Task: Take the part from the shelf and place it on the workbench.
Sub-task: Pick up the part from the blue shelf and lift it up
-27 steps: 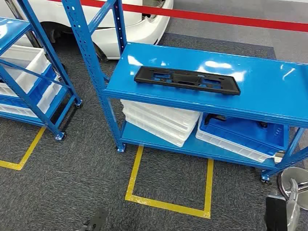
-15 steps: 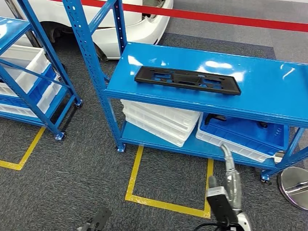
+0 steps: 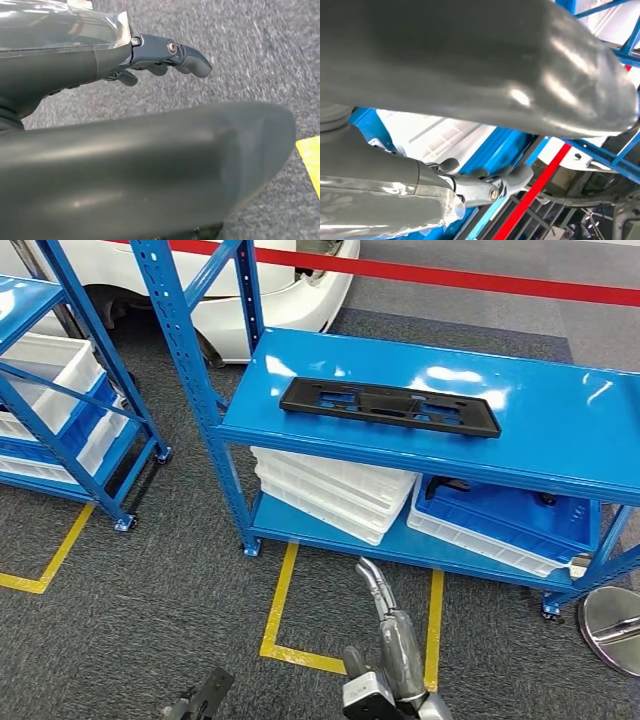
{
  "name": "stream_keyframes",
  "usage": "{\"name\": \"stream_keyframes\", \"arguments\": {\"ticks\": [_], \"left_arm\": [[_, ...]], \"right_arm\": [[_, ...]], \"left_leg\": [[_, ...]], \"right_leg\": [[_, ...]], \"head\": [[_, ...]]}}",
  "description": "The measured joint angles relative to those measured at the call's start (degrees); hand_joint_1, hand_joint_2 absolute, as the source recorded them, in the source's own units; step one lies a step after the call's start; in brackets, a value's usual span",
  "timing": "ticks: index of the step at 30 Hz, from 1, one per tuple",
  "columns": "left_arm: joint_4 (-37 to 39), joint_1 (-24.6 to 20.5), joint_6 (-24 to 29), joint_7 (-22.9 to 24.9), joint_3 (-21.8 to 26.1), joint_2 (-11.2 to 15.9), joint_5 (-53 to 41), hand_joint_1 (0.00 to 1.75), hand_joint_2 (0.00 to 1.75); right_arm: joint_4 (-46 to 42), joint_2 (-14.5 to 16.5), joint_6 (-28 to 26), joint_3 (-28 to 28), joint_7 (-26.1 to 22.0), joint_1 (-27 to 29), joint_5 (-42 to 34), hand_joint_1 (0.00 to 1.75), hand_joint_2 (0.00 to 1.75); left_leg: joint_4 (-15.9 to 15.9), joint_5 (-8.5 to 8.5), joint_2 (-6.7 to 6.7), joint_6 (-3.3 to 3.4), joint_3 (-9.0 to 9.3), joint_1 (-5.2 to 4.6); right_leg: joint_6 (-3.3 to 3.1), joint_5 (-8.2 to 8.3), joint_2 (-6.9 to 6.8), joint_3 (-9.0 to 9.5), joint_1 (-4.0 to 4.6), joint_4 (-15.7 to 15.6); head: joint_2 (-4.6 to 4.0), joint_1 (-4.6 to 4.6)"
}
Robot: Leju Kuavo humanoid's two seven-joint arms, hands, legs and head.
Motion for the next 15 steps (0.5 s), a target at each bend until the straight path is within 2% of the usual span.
{"name": "stream_keyframes", "arguments": {"ticks": [15], "left_arm": [[0.3,0.4,-7.2,-6.1,0.0,0.0,0.6,0.00,0.00]], "right_arm": [[0.6,-3.1,-4.7,4.1,1.5,-1.1,-1.3,0.00,0.00]], "left_leg": [[0.0,0.00,0.00,0.00,0.00,0.01]], "right_leg": [[0.00,0.00,0.00,-0.02,0.00,0.0]], "head": [[-0.01,0.00]]}}
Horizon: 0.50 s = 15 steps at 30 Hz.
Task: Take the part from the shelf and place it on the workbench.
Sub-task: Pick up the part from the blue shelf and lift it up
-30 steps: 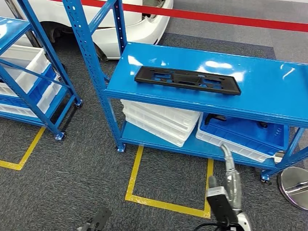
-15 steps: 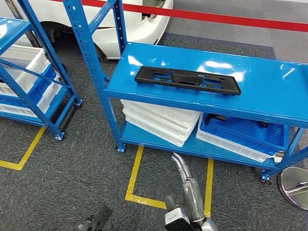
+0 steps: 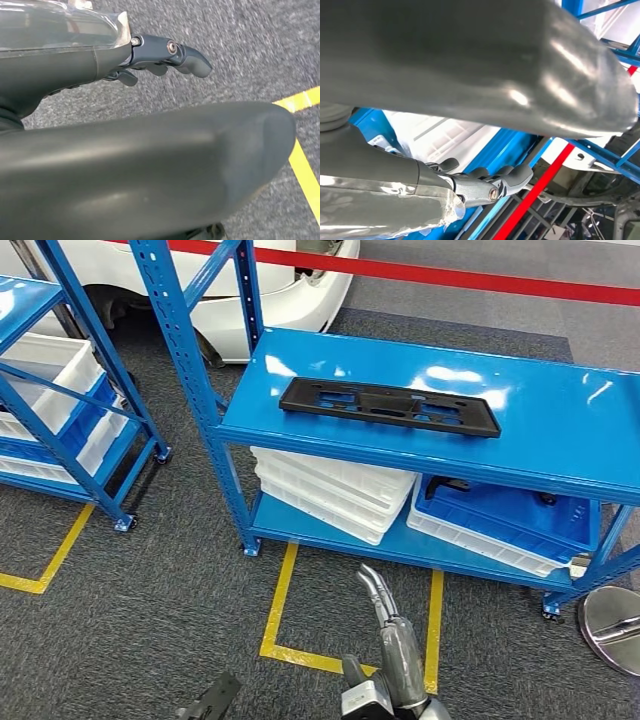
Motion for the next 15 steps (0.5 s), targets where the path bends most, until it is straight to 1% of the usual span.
{"name": "stream_keyframes", "arguments": {"ticks": [15], "left_arm": [[0.0,0.0,-1.4,-0.6,0.0,0.2,0.7,0.00,0.00]], "right_arm": [[0.0,-0.7,-0.8,1.2,0.4,-0.6,0.3,0.00,0.00]], "left_leg": [[0.0,0.00,0.00,0.00,0.00,0.00]], "right_leg": [[0.00,0.00,0.00,0.00,0.00,0.0]], "head": [[0.01,0.00]]}}
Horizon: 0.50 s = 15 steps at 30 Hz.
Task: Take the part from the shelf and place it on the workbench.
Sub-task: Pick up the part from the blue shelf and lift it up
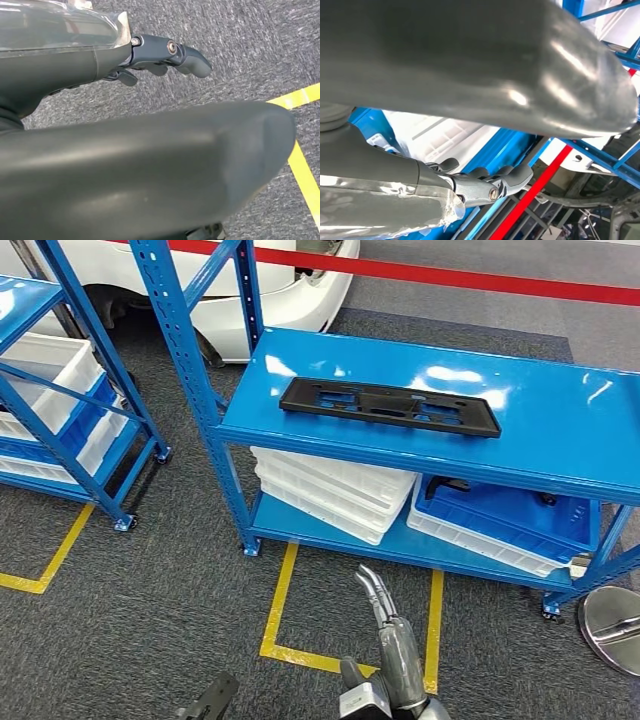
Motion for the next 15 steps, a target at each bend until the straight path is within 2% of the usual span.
{"name": "stream_keyframes", "arguments": {"ticks": [10,12,14,15], "left_arm": [[0.0,0.1,-1.7,0.5,0.0,0.3,-0.7,0.00,0.00],[0.0,0.0,-1.7,0.6,0.0,0.4,-0.8,0.00,0.00],[0.0,0.0,-1.9,0.7,0.0,0.4,-0.9,0.00,0.00],[0.0,0.0,-2.0,0.7,0.0,0.4,-0.9,0.00,0.00]], "right_arm": [[0.0,-0.2,-2.4,0.2,0.7,0.0,0.9,0.00,0.00],[0.0,-0.2,-2.8,0.2,0.9,0.0,1.1,0.00,0.00],[-0.1,-0.3,-3.2,0.2,1.1,-0.1,1.4,0.00,0.00],[-0.1,-0.3,-3.4,0.2,1.1,-0.1,1.5,0.00,0.00]], "left_leg": [[0.1,-0.11,-0.04,0.21,0.00,-0.44],[0.0,-0.15,-0.05,0.44,0.02,-0.61],[-0.6,0.02,0.05,0.91,0.44,-0.23],[-1.0,0.10,0.12,1.13,0.75,0.03]], "right_leg": [[0.18,0.06,-0.01,-0.01,-0.48,-0.1],[0.45,0.05,0.01,0.01,-0.64,-0.2],[0.87,-0.38,-0.08,-0.01,-0.67,0.1],[1.11,-1.10,-0.18,-0.49,-0.65,1.3]], "head": [[0.00,-0.02],[0.00,-0.02],[0.00,-0.01],[0.00,0.03]]}}
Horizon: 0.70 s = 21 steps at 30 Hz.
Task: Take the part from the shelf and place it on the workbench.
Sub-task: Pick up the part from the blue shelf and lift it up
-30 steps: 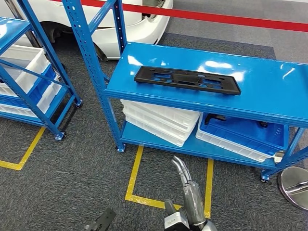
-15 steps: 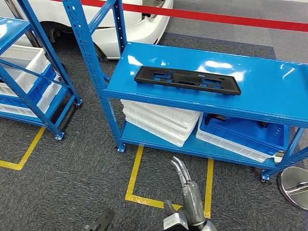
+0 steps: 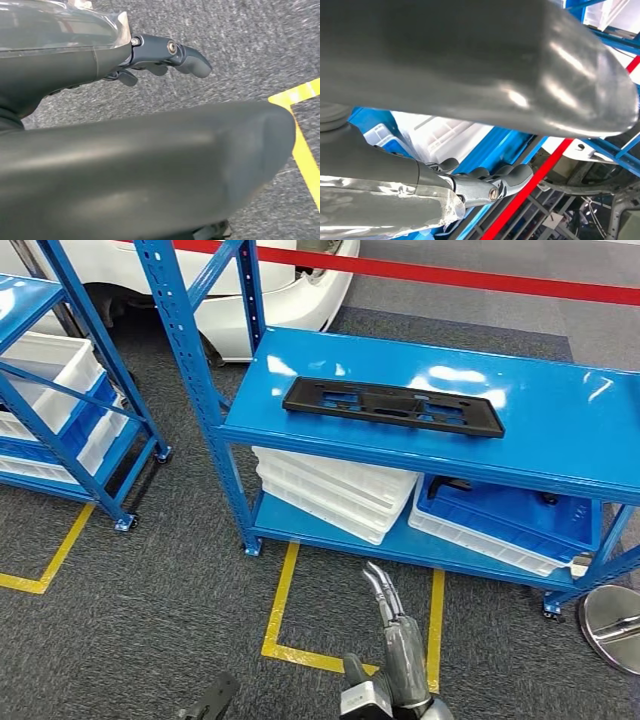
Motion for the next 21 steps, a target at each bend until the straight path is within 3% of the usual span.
{"name": "stream_keyframes", "arguments": {"ticks": [1,3,4,5,6,8,9,11,13,15,17,19,20,21], "left_arm": [[0.0,0.0,-0.1,0.0,0.0,0.0,0.0,0.00,0.00],[0.0,0.0,-0.1,0.0,0.0,0.0,0.0,0.00,0.00],[0.0,0.0,-0.2,0.0,-0.1,0.0,0.0,0.00,0.00],[0.0,0.1,-0.2,0.0,-0.1,0.0,0.0,0.00,0.00],[0.0,0.1,-0.2,0.0,-0.1,0.0,0.0,0.00,0.00],[0.1,0.1,-0.3,0.1,-0.1,0.0,0.0,0.00,0.00],[0.1,0.0,-0.3,0.1,-0.1,0.0,0.0,0.00,0.00],[0.1,-0.1,-0.3,0.1,-0.2,0.0,0.0,0.00,0.00],[0.1,-0.1,-0.2,0.1,-0.3,0.0,0.0,0.00,0.00],[0.1,-0.3,-0.2,0.2,-0.4,0.0,-0.1,0.00,0.00],[0.1,-0.4,-0.1,0.2,-0.4,0.0,-0.2,0.00,0.00],[0.1,-0.2,-0.1,0.3,-0.4,0.0,-0.2,0.00,0.00],[0.1,0.0,-0.1,0.3,-0.4,0.0,-0.2,0.00,0.00],[0.1,0.2,-0.1,0.3,-0.4,0.0,-0.2,0.00,0.00]], "right_arm": [[0.0,-0.1,-0.2,0.0,0.0,0.0,0.1,0.00,0.00],[0.0,-0.2,-0.6,0.0,0.1,0.1,0.3,0.00,0.00],[0.0,-0.4,-0.7,0.0,0.2,0.1,0.4,0.00,0.00],[0.0,-0.5,-0.8,0.0,0.4,0.1,0.5,0.00,0.00],[0.0,-0.5,-0.9,0.0,0.6,0.1,0.7,0.00,0.00],[0.0,-0.6,-1.2,0.0,1.0,0.1,1.0,0.00,0.00],[0.0,-0.7,-1.4,0.1,1.1,0.2,1.2,0.00,0.00],[0.0,-0.8,-1.9,0.2,1.5,0.2,1.6,0.00,0.00],[0.0,-0.9,-2.3,0.3,1.9,0.2,1.8,0.00,0.00],[-0.1,-1.0,-2.7,0.3,2.1,0.3,2.0,0.00,0.00],[-0.1,-1.0,-3.0,0.4,2.3,0.3,2.2,0.00,0.00],[-0.1,-1.2,-3.2,0.4,2.6,0.3,2.3,0.00,0.00],[-0.1,-1.2,-3.3,0.4,2.8,0.3,2.4,0.00,0.00],[-0.1,-1.3,-3.4,0.4,2.9,0.3,2.5,0.00,0.00]], "left_leg": [[-0.3,0.03,0.08,0.18,0.33,0.28],[-0.4,-0.27,0.15,0.20,0.71,0.46],[-0.3,-0.52,0.16,0.07,0.92,0.56],[-0.3,-0.86,0.15,-0.16,1.26,0.71],[-0.3,-1.28,0.13,-0.44,1.79,0.90],[-0.4,-2.39,0.10,-1.22,3.25,1.35],[-0.4,-2.89,0.09,-1.65,3.84,1.42],[-0.6,-3.48,0.15,-2.44,4.28,1.28],[-1.2,-3.75,0.30,-3.06,4.63,1.19],[-0.2,-4.69,0.40,-3.41,4.63,1.27],[6.3,-7.12,0.39,-3.23,1.41,1.11],[14.8,-9.10,0.39,-2.84,-4.14,0.72],[17.1,-8.65,0.39,-2.60,-6.28,0.51],[17.1,-6.80,0.38,-2.29,-7.42,0.31]], "right_leg": [[0.26,-1.15,-0.11,-1.09,-0.05,2.3],[0.82,-4.02,-0.27,-5.21,-0.41,9.7],[1.11,-4.72,-0.34,-7.26,-0.67,12.9],[1.40,-4.33,-0.42,-8.53,-0.92,14.4],[1.66,-2.70,-0.53,-8.62,-1.14,13.6],[2.20,2.13,-0.93,-6.12,-1.44,7.0],[2.29,3.66,-1.10,-4.81,-1.37,3.9],[1.48,3.47,-1.24,-3.58,-1.09,1.1],[0.07,2.44,-1.07,-3.27,-0.94,0.5],[-0.94,1.82,-0.93,-2.39,-0.99,0.1],[-1.80,1.06,-0.95,-1.17,-0.95,-0.3],[-2.30,0.06,-0.75,0.01,-0.66,-0.4],[-2.37,-0.55,-0.51,0.76,-0.52,-0.4],[-2.36,-1.23,-0.23,1.69,-0.41,-0.4]], "head": [[0.00,0.05],[0.00,0.13],[0.00,0.14],[0.00,0.13],[0.00,0.12],[0.00,0.13],[-0.01,0.25],[-0.02,0.34],[-0.02,0.24],[-0.02,0.06],[-0.02,-0.12],[-0.02,-0.22],[-0.02,-0.27],[-0.02,-0.26]]}}
